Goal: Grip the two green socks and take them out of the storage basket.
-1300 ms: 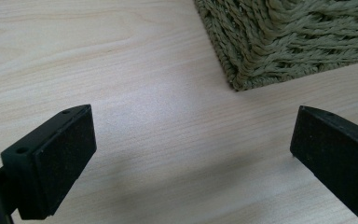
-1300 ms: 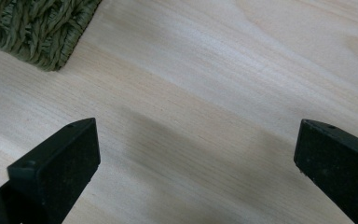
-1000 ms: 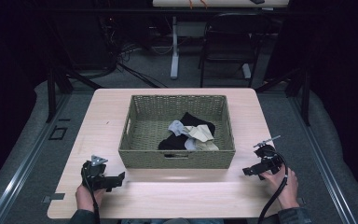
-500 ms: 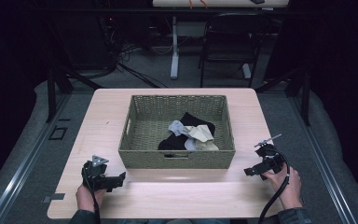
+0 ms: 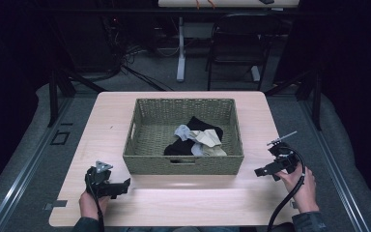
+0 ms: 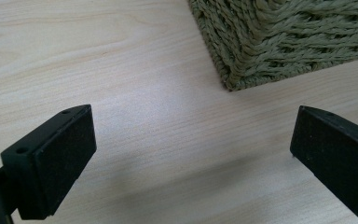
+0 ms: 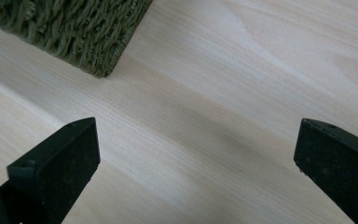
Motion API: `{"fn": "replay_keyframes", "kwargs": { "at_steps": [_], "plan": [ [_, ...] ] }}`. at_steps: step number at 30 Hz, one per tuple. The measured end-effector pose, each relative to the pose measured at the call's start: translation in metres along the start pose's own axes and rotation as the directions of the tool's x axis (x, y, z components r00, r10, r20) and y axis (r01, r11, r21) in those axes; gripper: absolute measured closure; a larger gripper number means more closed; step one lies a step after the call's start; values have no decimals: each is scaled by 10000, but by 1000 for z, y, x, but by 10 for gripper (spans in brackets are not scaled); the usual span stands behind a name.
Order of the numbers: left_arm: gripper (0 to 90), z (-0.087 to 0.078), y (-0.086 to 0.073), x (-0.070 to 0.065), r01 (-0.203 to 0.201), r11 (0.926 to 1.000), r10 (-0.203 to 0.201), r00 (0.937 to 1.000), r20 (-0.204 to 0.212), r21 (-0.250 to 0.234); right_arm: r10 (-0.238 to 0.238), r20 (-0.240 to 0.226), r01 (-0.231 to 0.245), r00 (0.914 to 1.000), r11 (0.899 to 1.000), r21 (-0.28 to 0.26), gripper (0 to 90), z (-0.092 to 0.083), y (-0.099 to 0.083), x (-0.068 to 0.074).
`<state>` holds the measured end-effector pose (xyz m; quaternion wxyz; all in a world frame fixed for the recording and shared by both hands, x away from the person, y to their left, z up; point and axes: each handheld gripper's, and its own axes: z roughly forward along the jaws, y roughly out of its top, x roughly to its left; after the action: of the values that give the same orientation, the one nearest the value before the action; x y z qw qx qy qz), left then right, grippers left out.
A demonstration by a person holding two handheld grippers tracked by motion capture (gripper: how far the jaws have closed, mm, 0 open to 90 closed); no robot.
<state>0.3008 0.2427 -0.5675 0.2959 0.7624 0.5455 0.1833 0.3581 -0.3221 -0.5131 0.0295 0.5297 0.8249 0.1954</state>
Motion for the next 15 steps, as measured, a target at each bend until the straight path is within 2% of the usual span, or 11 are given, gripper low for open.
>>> {"fn": "replay_keyframes", "kwargs": {
  "at_steps": [1,3,5,7,10,15],
  "plan": [
    [0,0,0,0,-1,10000,1,10000,0,-4,7,-82,-8,10000,10000,-88,0,0,1,0],
    [0,0,0,-1,-39,10000,39,10000,16,5,-236,101,234,9997,9996,155,0,-4,4,0],
    [0,0,0,-1,-36,10000,36,10000,18,-2,-177,-45,177,9998,9998,-22,0,-8,7,0],
    [0,0,0,0,12,10000,-12,10000,2,-15,-108,11,108,9999,9998,-192,0,-10,8,1],
    [0,0,0,0,12,10000,-12,10000,3,-29,-295,43,295,9996,9996,-12,0,-17,13,0],
    [0,0,0,0,24,10000,-24,10000,-23,-23,-466,77,467,9989,9986,-242,0,-34,25,2]
  ]
}}
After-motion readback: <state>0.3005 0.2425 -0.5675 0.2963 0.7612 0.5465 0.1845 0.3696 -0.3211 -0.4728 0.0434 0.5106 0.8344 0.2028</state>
